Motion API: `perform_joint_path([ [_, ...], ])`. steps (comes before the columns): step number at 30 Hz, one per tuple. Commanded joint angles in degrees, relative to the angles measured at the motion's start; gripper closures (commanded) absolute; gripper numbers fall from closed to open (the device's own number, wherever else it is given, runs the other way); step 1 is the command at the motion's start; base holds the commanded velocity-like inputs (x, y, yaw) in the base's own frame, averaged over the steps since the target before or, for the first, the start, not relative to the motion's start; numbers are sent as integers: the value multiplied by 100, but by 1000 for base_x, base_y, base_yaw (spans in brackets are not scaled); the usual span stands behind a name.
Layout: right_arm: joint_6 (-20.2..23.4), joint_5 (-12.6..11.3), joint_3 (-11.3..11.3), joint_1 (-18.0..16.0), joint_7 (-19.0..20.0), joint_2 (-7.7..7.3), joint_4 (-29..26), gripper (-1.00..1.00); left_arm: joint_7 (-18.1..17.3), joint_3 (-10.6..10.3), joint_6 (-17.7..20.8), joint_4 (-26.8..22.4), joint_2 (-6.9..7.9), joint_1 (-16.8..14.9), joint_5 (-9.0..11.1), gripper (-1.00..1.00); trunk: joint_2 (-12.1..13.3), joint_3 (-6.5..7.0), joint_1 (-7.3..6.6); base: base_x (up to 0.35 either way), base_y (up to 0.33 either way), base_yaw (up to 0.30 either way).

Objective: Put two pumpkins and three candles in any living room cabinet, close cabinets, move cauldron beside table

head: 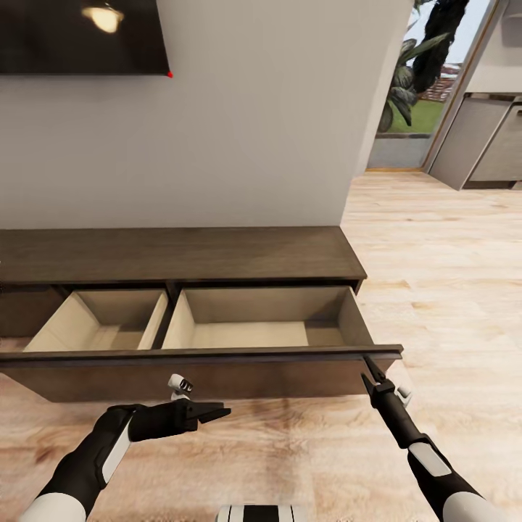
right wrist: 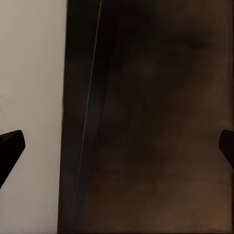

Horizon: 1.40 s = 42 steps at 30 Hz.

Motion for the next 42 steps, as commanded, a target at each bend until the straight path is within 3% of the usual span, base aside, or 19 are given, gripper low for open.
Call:
perform_joint_path([
  [1, 60, -48, -3, -3, 17, 1, 4, -100, -9, -20, 61, 0, 7, -2, 26, -100, -2, -4, -2, -139, 0, 0],
  [31, 87, 125, 69, -3, -42, -53, -14, -100, -15, -23, 64, 0, 0, -2, 33, -100, -2, -4, -2, -196, -8, 0],
  [33, 175, 209, 68, -3, -47, -60, -16, -100, -16, -22, 65, 0, 3, -2, 34, -100, -2, -4, -2, -173, -89, 0],
  [37, 858, 551, 90, -3, -39, -68, -46, -100, -17, -20, 65, 0, 6, -2, 34, -100, -2, -4, -2, -171, -99, 0],
  [42, 1404, 1104, 204, -3, 56, -69, -90, -100, -18, -20, 66, 0, 7, -2, 34, -100, -2, -4, -2, -169, -103, 0],
])
